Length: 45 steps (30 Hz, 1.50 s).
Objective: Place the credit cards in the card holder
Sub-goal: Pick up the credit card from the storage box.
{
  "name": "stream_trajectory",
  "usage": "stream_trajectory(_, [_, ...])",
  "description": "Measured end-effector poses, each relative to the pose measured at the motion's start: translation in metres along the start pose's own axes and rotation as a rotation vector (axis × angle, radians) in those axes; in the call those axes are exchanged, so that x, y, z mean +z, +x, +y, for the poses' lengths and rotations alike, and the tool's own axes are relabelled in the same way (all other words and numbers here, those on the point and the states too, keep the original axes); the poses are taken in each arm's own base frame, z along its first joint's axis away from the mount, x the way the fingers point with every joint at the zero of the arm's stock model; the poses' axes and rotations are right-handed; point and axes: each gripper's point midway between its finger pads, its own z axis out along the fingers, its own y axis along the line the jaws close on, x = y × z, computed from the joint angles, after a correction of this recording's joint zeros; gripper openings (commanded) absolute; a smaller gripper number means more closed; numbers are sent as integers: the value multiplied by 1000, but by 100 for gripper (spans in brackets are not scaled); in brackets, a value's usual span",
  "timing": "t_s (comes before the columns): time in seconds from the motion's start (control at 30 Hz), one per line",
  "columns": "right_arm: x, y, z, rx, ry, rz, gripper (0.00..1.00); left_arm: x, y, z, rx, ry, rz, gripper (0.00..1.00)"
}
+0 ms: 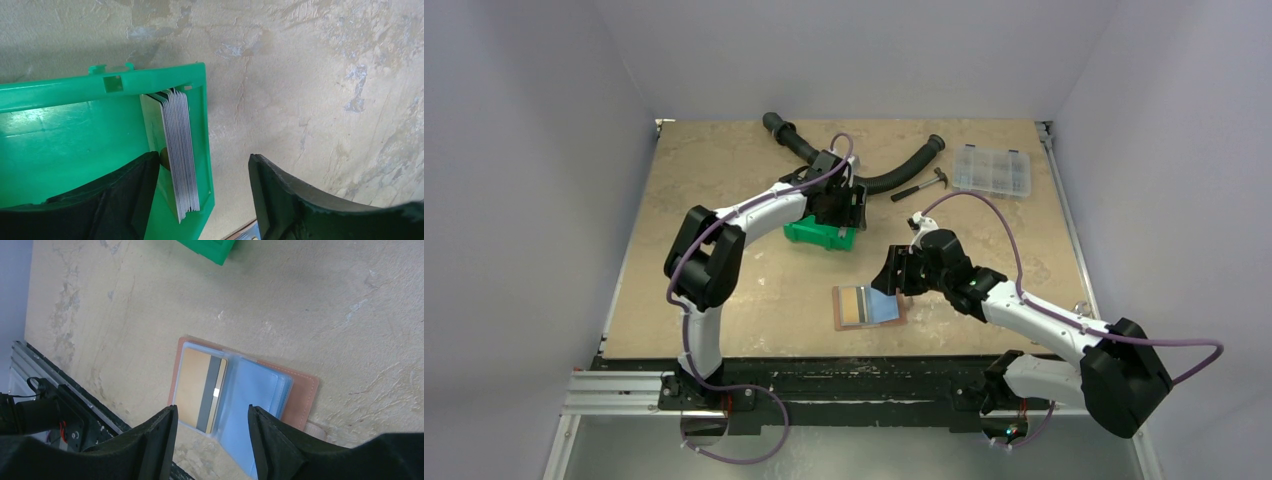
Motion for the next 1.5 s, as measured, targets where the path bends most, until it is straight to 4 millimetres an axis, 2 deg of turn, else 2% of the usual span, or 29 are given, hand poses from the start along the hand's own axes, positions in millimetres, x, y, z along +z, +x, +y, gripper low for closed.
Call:
stream_trajectory(0.3, [1,-1,1,3,-7,-6,61,-1,-2,-1,-7,2,-8,45])
stream_trajectory(0.5, [2,-2,2,4,-11,-9,61,-1,-2,0,-6,-2,-10,35])
stream_trajectory(0.9, [4,0,3,5,-18,4,60,-10,-10,-1,-4,-9,-40,25])
stream_trajectory(1.03, [5,3,2,6,-18,16,60,-11,-11,0,-3,-13,-44,18])
stream_trajectory(1.27, [5,3,2,6,-19,16,60,-13,-10,4,-2,-42,-34,11])
stream_trajectory(1.5, [7,5,0,8,-12,26,60,-22,-23,6,13,-81,-53,6])
